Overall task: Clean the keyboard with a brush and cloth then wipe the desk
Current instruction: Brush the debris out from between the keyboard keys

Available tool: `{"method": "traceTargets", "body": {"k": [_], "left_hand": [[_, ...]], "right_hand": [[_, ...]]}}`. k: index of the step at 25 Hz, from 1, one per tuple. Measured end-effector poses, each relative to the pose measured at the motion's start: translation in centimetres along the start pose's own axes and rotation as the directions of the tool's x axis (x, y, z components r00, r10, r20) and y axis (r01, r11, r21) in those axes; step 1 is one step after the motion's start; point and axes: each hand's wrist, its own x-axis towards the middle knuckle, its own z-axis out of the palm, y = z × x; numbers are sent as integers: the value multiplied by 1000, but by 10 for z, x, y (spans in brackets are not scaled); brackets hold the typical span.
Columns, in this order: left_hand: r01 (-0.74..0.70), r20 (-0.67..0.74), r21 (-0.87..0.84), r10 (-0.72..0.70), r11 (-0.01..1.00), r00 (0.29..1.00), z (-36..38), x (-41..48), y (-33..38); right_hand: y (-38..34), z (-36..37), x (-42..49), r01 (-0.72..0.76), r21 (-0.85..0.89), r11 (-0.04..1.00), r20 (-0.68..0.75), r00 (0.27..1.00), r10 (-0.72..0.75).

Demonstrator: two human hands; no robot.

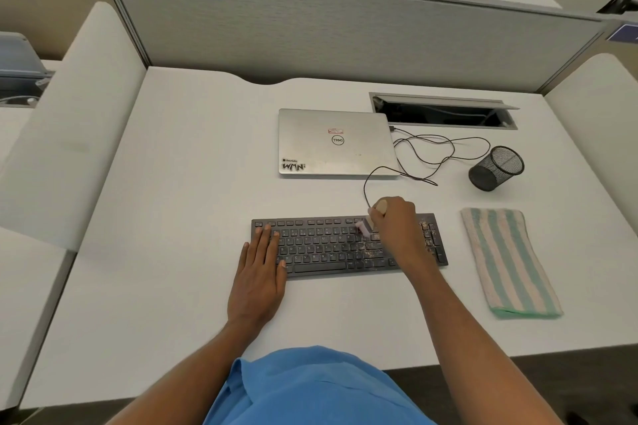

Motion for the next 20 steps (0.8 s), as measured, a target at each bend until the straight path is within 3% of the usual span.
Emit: {"method": "traceTargets", "body": {"k": [7, 11, 17, 20], "left_hand": [[-7, -25, -9, 6, 1000, 1000, 0, 0, 1], [-9, -33, -12, 9, 1000, 999, 1, 0, 1], [-6, -24, -2, 6, 1000, 1000, 1, -1, 1], [-5, -23, 3, 5, 1000, 1000, 1, -1, 1]], "right_hand": [[4, 3, -12, -12, -100, 995, 58, 998, 18], [2, 4, -12, -7, 67, 998, -10, 1000, 8], [17, 8, -14, -34, 10, 999, 18, 999, 34], [18, -1, -4, -34, -18, 999, -77, 996, 32]]}}
